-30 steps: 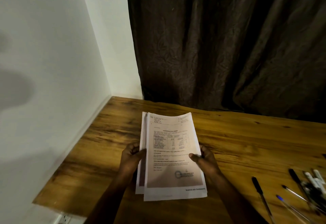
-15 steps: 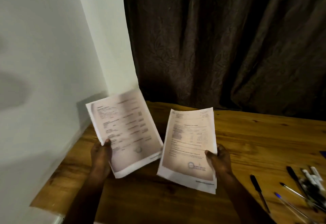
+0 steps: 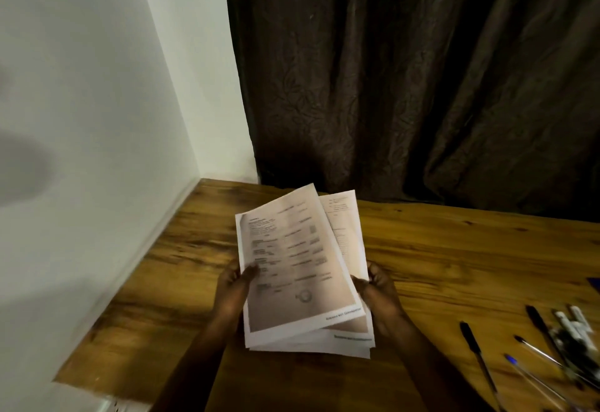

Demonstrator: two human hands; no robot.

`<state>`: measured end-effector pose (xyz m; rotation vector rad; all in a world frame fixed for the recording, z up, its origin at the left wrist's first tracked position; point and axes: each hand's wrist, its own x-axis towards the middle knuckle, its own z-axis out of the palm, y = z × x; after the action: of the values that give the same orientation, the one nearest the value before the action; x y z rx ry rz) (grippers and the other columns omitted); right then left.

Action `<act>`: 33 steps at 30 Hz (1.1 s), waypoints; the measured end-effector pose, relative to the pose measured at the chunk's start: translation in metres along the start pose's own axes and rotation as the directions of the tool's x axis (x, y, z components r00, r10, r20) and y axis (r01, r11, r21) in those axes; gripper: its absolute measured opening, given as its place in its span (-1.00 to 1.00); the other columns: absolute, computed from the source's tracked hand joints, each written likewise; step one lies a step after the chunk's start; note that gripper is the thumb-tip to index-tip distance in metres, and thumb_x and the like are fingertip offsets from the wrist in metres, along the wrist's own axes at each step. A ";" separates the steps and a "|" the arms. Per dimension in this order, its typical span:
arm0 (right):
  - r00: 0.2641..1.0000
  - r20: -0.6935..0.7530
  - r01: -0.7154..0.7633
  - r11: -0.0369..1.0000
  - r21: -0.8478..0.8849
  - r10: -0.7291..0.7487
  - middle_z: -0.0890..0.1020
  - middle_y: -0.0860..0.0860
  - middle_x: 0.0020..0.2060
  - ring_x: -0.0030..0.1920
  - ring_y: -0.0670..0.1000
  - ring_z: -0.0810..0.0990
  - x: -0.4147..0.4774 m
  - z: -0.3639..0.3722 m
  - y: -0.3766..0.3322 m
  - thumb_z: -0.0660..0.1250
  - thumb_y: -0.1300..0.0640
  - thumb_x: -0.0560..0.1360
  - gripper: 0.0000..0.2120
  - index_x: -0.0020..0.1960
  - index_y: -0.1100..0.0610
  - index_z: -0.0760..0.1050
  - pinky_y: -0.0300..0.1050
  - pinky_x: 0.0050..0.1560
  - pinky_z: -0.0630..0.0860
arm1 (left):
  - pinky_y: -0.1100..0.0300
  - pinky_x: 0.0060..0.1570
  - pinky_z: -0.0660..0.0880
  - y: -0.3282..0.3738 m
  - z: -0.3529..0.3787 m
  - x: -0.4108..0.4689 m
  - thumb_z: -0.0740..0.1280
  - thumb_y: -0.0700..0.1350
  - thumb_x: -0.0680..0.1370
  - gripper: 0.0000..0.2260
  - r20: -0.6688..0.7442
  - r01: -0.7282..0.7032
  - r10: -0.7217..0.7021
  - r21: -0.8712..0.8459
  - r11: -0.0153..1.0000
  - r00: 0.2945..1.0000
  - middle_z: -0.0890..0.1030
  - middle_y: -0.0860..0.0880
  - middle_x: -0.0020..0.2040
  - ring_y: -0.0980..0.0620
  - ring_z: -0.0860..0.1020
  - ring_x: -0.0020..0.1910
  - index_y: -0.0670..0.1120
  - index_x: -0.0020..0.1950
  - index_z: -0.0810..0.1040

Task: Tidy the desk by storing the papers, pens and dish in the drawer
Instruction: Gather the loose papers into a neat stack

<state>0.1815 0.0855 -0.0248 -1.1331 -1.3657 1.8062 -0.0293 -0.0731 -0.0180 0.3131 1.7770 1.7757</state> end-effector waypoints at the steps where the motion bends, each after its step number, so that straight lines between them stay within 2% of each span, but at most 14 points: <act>1: 1.000 0.020 -0.008 1.000 0.016 0.008 0.71 0.12 -0.01 -0.05 0.18 0.70 -0.001 0.002 -0.001 0.41 0.34 0.45 -0.65 0.20 0.13 0.53 0.07 -0.16 0.67 | 0.07 -0.27 0.63 -0.002 0.003 -0.003 0.39 -0.16 0.55 -0.86 0.025 0.011 -0.011 -0.009 1.000 1.000 0.71 -0.09 -0.06 -0.14 0.69 -0.12 -0.10 0.09 0.61; 4: 0.998 0.068 -0.019 0.998 0.054 0.015 0.71 0.14 0.01 -0.03 0.22 0.70 -0.005 0.001 -0.003 0.41 0.33 0.45 -0.63 0.23 0.13 0.52 0.13 -0.12 0.66 | 0.10 -0.25 0.63 -0.007 0.003 -0.006 0.41 -0.23 0.51 -0.81 0.109 0.031 -0.027 -0.029 0.999 0.994 0.72 -0.09 -0.04 -0.14 0.68 -0.06 -0.13 0.12 0.59; 7: 0.995 0.094 -0.049 0.996 0.076 0.042 0.70 0.17 0.01 -0.05 0.22 0.70 -0.005 -0.005 -0.001 0.40 0.28 0.47 -0.65 0.24 0.12 0.51 0.10 -0.16 0.66 | 0.08 -0.15 0.64 -0.008 -0.001 -0.008 0.39 -0.34 0.49 -0.69 0.210 -0.034 0.034 -0.004 0.999 0.977 0.69 -0.12 0.07 -0.14 0.67 0.03 -0.18 0.22 0.55; 12: 0.992 -0.013 -0.125 0.992 0.028 0.126 0.69 0.13 0.00 -0.03 0.24 0.68 0.002 -0.004 0.000 0.25 0.03 0.60 -0.77 0.21 0.05 0.55 0.21 -0.04 0.64 | 0.09 -0.12 0.64 -0.004 0.002 -0.009 0.40 -0.47 0.42 -0.55 0.269 -0.077 0.072 0.005 0.997 0.960 0.69 -0.06 0.09 -0.06 0.66 0.07 -0.11 0.23 0.52; 14: 0.994 0.023 -0.104 0.995 0.011 0.104 0.70 0.12 -0.02 -0.04 0.22 0.69 0.000 -0.002 -0.006 0.29 -0.04 0.57 -0.77 0.14 0.04 0.57 0.21 -0.05 0.65 | 0.02 -0.07 0.65 -0.004 0.005 -0.006 0.41 -0.48 0.40 -0.50 0.268 -0.088 0.083 0.005 0.996 0.960 0.67 -0.10 0.11 -0.08 0.65 0.09 -0.09 0.25 0.50; 16: 0.994 0.108 -0.001 0.996 -0.092 0.011 0.70 0.11 0.02 -0.06 0.14 0.71 -0.002 0.001 -0.012 0.35 0.03 0.55 -0.78 0.16 0.07 0.53 0.13 -0.10 0.66 | -0.05 -0.01 0.63 -0.001 0.008 -0.005 0.41 -0.49 0.40 -0.46 0.258 -0.101 0.099 -0.003 0.995 0.961 0.66 -0.12 0.13 -0.10 0.64 0.10 -0.11 0.30 0.48; 19: 0.988 0.127 0.116 0.968 -0.222 -0.089 0.65 0.12 0.11 -0.01 0.10 0.69 0.005 0.004 -0.018 0.38 0.20 0.52 -0.69 0.24 0.11 0.44 0.10 -0.06 0.66 | 0.02 -0.04 0.64 0.009 0.014 -0.004 0.42 -0.47 0.41 -0.55 0.215 -0.112 0.118 -0.037 0.993 0.970 0.67 -0.10 0.09 -0.11 0.65 0.07 -0.15 0.25 0.53; 21: 0.985 0.110 0.156 0.956 -0.248 -0.132 0.63 0.10 0.12 0.01 0.05 0.67 0.009 0.007 -0.026 0.38 0.24 0.51 -0.68 0.23 0.10 0.42 -0.04 -0.12 0.67 | 0.05 -0.11 0.65 0.021 0.017 -0.003 0.43 -0.41 0.43 -0.65 0.182 -0.098 0.110 -0.076 0.992 0.977 0.70 -0.08 0.00 -0.09 0.68 0.00 -0.13 0.16 0.58; 23: 0.978 0.102 0.202 0.948 -0.245 -0.182 0.63 0.08 0.11 0.03 0.01 0.65 0.011 0.011 -0.038 0.37 0.28 0.51 -0.68 0.21 0.07 0.41 -0.16 -0.15 0.65 | -0.04 -0.12 0.64 0.034 0.021 0.000 0.45 -0.35 0.44 -0.70 0.180 -0.090 0.112 -0.129 0.988 0.977 0.71 -0.10 -0.01 -0.14 0.68 -0.01 -0.10 0.12 0.60; 27: 0.947 0.120 0.319 0.925 -0.209 -0.299 0.61 0.00 0.10 0.08 -0.07 0.61 0.010 0.018 -0.062 0.34 0.39 0.50 -0.53 0.31 0.04 0.37 -0.17 -0.04 0.62 | 0.11 -0.15 0.63 0.059 0.029 0.001 0.43 -0.34 0.46 -0.67 0.180 -0.183 0.218 -0.189 0.965 0.959 0.71 -0.04 0.01 -0.02 0.69 -0.04 -0.08 0.18 0.57; 30: 0.944 0.140 0.322 0.923 -0.208 -0.298 0.58 -0.06 0.07 0.08 -0.09 0.58 0.011 0.020 -0.066 0.34 0.41 0.48 -0.49 0.32 0.01 0.35 -0.18 -0.05 0.61 | 0.13 -0.14 0.63 0.061 0.031 0.003 0.46 -0.31 0.45 -0.69 0.175 -0.194 0.221 -0.157 0.968 0.959 0.70 -0.03 0.00 0.02 0.68 -0.04 -0.07 0.15 0.59; 33: 0.962 0.162 0.257 0.927 -0.275 -0.219 0.59 0.02 0.09 0.13 0.05 0.58 0.012 0.019 -0.050 0.41 0.37 0.45 -0.53 0.28 0.06 0.40 -0.10 0.02 0.58 | 0.20 -0.17 0.61 0.042 0.030 0.003 0.47 -0.29 0.46 -0.71 0.207 -0.166 0.176 -0.065 0.984 0.962 0.70 0.00 -0.02 0.05 0.68 -0.04 0.00 0.10 0.59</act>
<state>0.1570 0.1017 0.0217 -0.9557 -1.8118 1.5582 -0.0245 -0.0434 0.0240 0.6296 1.5960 1.8236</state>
